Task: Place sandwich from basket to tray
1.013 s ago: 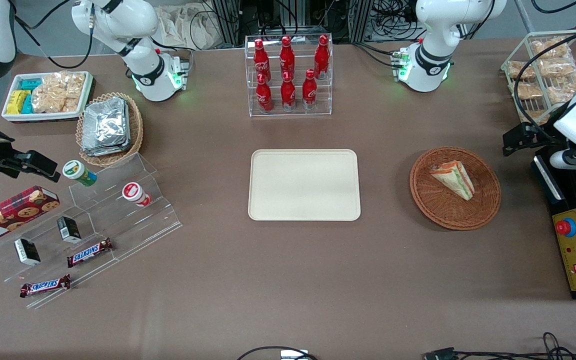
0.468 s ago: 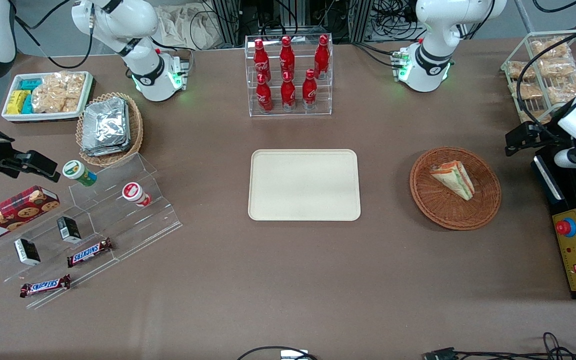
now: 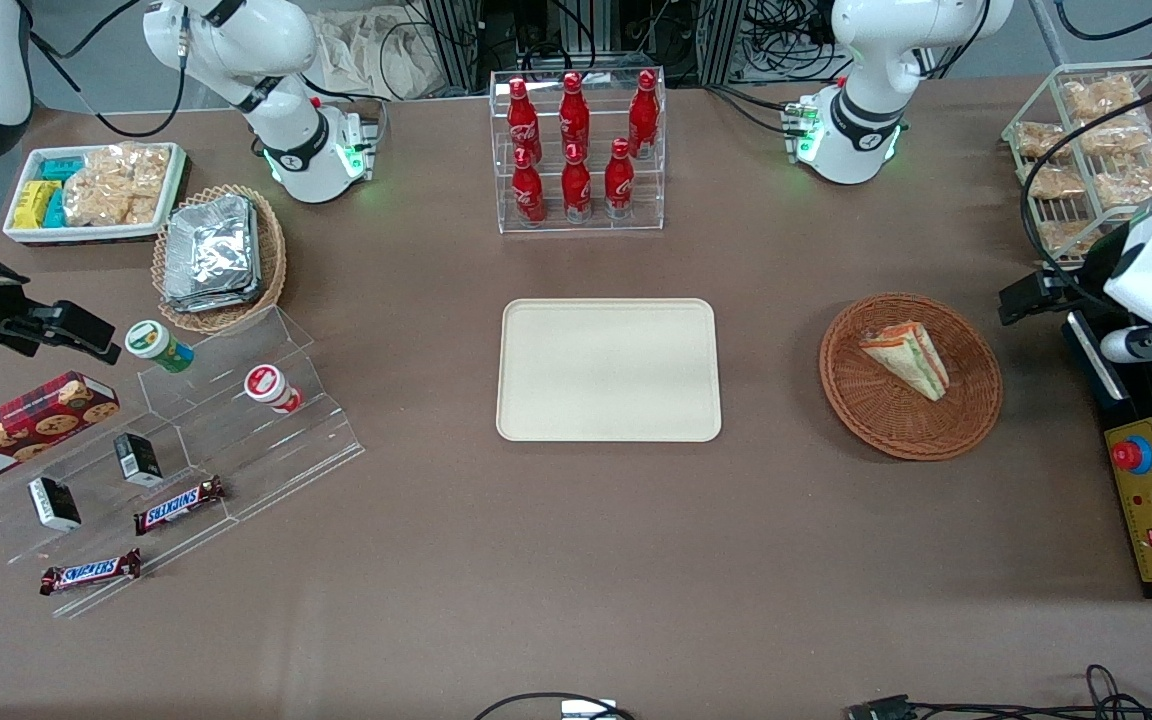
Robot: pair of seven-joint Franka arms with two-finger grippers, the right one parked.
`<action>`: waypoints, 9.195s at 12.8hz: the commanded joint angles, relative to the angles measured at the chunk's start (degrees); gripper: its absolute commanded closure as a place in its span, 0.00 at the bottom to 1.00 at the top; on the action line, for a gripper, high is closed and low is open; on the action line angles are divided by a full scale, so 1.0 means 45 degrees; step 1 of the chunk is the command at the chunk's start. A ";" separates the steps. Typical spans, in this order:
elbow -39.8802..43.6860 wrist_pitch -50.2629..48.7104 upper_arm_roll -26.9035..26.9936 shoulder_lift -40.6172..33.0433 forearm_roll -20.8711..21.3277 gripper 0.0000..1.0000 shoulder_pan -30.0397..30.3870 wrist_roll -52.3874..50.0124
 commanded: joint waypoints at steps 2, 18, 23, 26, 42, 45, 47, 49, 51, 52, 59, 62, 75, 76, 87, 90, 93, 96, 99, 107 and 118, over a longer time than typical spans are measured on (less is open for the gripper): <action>-0.3561 0.2385 0.0381 -0.1739 -0.0043 0.00 0.0015 -0.1223; -1.0972 1.0982 0.0421 -0.1785 0.0015 0.00 0.0015 -0.5308; -1.1130 1.2487 0.0401 -0.0769 0.0015 0.00 -0.0043 -0.5914; -1.1286 1.3446 0.0382 -0.0163 0.0015 0.00 -0.0161 -0.6519; -1.2009 1.5460 0.0323 0.1050 0.0074 0.65 -0.0434 -0.6445; -1.1814 1.4547 0.0342 0.0155 0.0054 0.73 -0.0415 -0.5450; -1.1522 1.3219 0.0342 -0.0607 0.0132 0.74 -0.0415 -0.4399; -1.0763 1.1854 0.0323 -0.1077 0.0113 0.74 -0.0415 -0.2778; -0.9418 0.9670 0.0323 -0.1371 0.0113 0.75 -0.0415 -0.0887; -0.8734 0.8556 0.0304 -0.1527 0.0113 0.75 -0.0434 -0.0064; -0.5037 0.4815 -0.1782 -0.1646 0.0074 0.75 -0.0454 0.1956; -0.4783 0.4873 -0.3441 -0.1548 -0.0159 0.75 -0.0454 0.1626; -0.4587 0.8251 -0.7099 0.2199 0.0247 0.75 -0.1040 -0.4173; -0.4548 0.8387 -0.7080 0.2569 0.0578 0.75 -0.1233 -0.4564; -0.4528 0.9854 -0.7079 0.5481 0.3548 0.75 -0.2153 -0.7300; -0.4528 1.0146 -0.7079 0.5989 0.4524 0.75 -0.2173 -0.8120; -0.4528 1.0225 -0.7079 0.6322 0.4956 0.74 -0.2192 -0.8415; -0.4548 1.0225 -0.7079 0.6498 0.4996 0.67 -0.2405 -0.8415; -0.4548 1.0225 -0.7021 0.6499 0.4996 0.24 -0.2583 -0.8454; -0.3634 0.8805 -0.7021 0.5836 0.4762 0.00 -0.1667 -0.8552; -0.0724 0.6109 -0.7021 0.5132 0.4742 0.00 0.0384 -0.9179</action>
